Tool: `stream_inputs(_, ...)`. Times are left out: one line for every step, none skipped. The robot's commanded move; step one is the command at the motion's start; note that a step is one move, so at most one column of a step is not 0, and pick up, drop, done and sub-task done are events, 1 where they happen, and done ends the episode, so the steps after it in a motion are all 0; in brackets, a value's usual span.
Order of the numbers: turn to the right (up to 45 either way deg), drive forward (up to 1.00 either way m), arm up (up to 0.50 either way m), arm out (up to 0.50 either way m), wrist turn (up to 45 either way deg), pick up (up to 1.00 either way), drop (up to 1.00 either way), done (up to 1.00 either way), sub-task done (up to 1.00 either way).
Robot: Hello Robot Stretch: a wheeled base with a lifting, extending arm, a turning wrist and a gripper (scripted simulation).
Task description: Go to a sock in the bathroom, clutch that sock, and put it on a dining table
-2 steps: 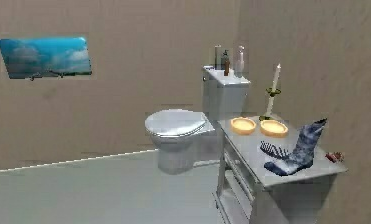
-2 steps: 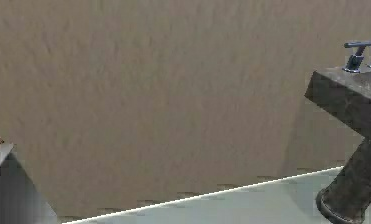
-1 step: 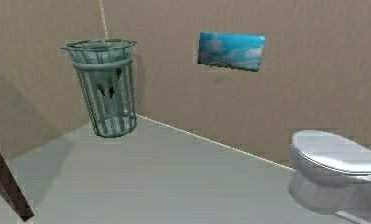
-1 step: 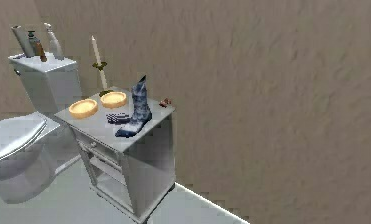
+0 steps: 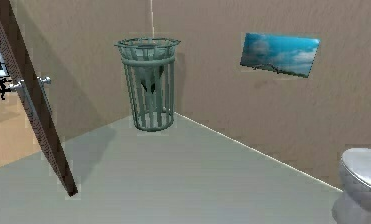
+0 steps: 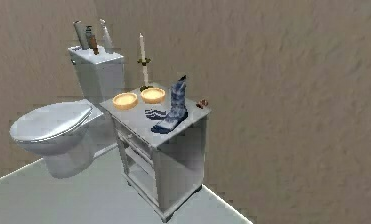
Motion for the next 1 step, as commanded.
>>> stream_inputs(0.0,0.00,0.50,0.00,0.0,0.00,0.00,0.00,0.00)
